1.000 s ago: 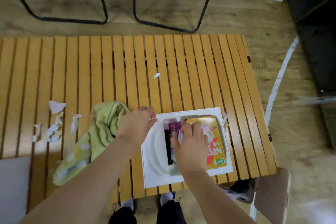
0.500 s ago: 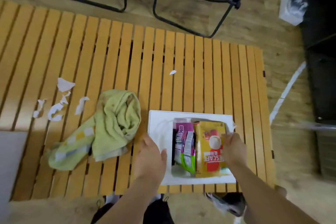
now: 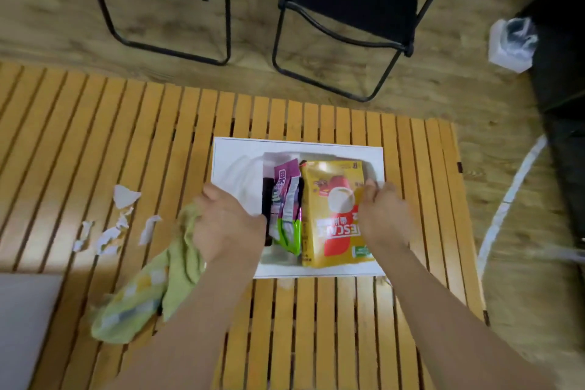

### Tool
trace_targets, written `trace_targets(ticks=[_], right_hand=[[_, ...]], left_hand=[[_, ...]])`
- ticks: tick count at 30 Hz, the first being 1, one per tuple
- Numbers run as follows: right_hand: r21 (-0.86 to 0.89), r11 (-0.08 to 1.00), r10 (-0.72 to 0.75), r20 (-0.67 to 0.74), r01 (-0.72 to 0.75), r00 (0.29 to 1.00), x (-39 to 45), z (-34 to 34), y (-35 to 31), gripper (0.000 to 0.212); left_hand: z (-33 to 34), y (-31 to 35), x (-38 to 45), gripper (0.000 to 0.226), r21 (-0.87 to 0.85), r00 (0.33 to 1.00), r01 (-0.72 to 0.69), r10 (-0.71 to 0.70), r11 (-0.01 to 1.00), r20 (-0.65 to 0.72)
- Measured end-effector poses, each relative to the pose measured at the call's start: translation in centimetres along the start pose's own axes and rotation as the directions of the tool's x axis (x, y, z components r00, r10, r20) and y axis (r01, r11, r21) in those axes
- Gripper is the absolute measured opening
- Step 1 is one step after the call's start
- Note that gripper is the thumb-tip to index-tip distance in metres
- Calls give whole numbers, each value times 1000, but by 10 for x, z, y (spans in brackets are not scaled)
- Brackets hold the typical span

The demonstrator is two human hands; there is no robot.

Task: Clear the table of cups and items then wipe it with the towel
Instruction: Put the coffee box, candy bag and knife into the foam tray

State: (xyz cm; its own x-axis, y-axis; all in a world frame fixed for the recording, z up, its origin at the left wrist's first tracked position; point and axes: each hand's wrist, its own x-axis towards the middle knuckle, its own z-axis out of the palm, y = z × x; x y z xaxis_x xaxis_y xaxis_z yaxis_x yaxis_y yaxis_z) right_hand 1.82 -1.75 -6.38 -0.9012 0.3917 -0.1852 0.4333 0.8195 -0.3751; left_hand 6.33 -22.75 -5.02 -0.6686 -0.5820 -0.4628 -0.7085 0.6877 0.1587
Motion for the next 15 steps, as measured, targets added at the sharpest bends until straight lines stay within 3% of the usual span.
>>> trace_targets(ticks=[8,15], right_hand=[[64,991,-120,64,115,991,44,61,-174,66],[23,999,-49,203,46,978,37,152,-231,74]], left_hand=[[-89,-47,153,97,58,993,1,6,998,-114],[-81,-99,250,117,157,1000,18,-21,987,16]])
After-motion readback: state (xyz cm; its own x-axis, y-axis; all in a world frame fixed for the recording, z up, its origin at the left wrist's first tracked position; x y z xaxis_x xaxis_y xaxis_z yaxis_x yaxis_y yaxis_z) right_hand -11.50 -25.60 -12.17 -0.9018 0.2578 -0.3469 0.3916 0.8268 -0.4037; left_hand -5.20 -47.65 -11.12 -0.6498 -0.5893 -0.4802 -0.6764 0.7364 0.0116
